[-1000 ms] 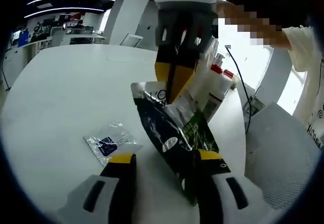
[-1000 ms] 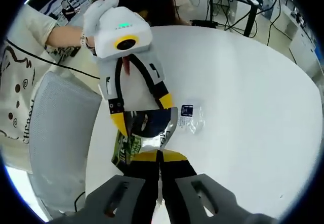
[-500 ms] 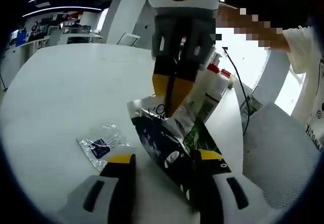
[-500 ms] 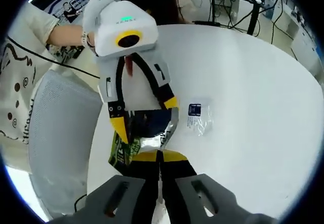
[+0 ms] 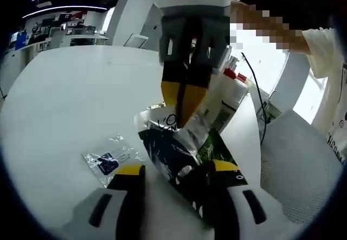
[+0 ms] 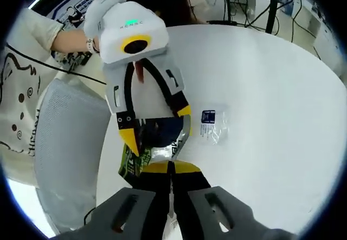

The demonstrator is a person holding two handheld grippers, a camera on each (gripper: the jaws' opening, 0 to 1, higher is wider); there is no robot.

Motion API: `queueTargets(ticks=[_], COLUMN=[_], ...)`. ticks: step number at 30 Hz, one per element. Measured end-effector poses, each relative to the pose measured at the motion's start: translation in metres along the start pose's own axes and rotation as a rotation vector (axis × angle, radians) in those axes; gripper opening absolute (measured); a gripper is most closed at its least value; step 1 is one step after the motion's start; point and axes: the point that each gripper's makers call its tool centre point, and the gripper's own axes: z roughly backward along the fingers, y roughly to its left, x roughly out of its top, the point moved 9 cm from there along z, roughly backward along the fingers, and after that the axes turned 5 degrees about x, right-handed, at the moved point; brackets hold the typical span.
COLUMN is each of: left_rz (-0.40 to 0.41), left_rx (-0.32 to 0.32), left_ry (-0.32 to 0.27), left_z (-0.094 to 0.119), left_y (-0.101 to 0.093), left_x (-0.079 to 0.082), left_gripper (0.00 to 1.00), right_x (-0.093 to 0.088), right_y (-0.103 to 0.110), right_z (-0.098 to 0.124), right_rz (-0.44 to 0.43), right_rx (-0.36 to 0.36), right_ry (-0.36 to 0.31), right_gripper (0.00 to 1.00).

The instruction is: Arrange the skincare products in the storage area until every visible bottle or jar stands upright without overlapping.

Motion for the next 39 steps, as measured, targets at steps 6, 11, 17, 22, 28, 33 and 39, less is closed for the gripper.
queueTargets(ticks=[6, 11, 17, 22, 28, 33, 39], left_rz=[-0.012, -0.013, -0.007, -0.043, -0.047, -0.046, -0.049], left_rx=[0.002, 0.018, 0.030, 0.035, 0.041, 0.047, 0.049], left_ry=[0.010, 0.007, 0.000, 0.010, 0.013, 0.015, 0.013], left_z=[-0.001, -0.001, -0.002, -0.004, -0.004, -0.002, 0.000], left_y=[0.001, 0.004, 0.008, 0.007, 0.007, 0.004, 0.000], left_x=[0.002, 0.002, 0.005, 0.005, 0.007, 0.008, 0.010], left_gripper=[0.42, 0.39, 0.40, 0.39, 0.40, 0.40, 0.40], right_x=[-0.007, -0.010, -0.015, -0.019, -0.021, -0.022, -0.023], right_y=[-0.012, -0.016, -0.023, -0.026, -0.028, -0.030, -0.032], right_z=[-0.003, -0.010, -0.020, -0.025, -0.031, -0.033, -0.033], right_rz=[-0.023, -0.007, -0.006, -0.012, -0.001, 0.028, 0.050], right_rx=[0.065, 0.072, 0.080, 0.081, 0.078, 0.070, 0.042], right_ry=[-0.039, -0.032, -0.014, -0.017, -0.010, 0.006, 0.019], right_gripper=[0.01, 0.01, 0.01, 0.01, 0.01, 0.01, 0.04])
